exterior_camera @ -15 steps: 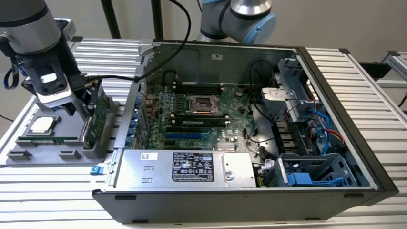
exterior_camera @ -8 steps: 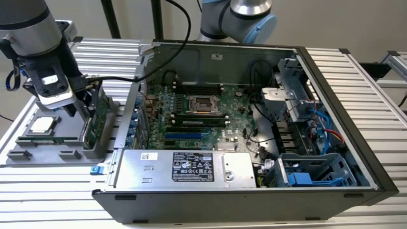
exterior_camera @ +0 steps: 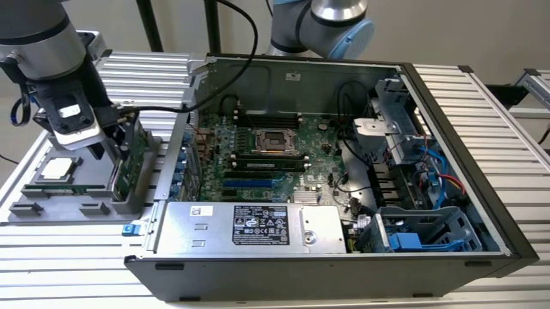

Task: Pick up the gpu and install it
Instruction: 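Pick up the gpu and move the gpu toward the slot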

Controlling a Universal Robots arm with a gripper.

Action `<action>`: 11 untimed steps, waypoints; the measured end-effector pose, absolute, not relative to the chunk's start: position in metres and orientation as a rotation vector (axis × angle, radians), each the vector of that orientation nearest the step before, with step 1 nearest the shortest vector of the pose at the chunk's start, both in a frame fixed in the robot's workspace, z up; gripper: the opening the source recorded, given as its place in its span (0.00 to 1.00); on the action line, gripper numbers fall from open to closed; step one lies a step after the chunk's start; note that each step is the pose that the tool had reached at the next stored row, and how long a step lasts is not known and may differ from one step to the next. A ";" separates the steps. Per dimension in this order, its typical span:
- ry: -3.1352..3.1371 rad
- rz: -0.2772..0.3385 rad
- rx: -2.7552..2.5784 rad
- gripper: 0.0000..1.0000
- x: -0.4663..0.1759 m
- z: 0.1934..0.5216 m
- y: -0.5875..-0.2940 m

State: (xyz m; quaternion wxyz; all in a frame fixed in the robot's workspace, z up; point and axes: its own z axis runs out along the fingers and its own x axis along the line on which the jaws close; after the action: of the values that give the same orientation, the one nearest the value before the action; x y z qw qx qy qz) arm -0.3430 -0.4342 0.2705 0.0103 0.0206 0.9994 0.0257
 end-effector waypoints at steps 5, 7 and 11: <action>3.119 0.080 0.064 1.00 -0.343 0.268 -0.434; 3.119 0.080 0.064 1.00 -0.343 0.267 -0.434; 3.119 0.080 0.064 1.00 -0.343 0.265 -0.434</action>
State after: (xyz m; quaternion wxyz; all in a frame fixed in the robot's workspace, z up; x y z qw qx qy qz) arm -0.3431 -0.4342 0.2651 0.0103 0.0206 0.9994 0.0257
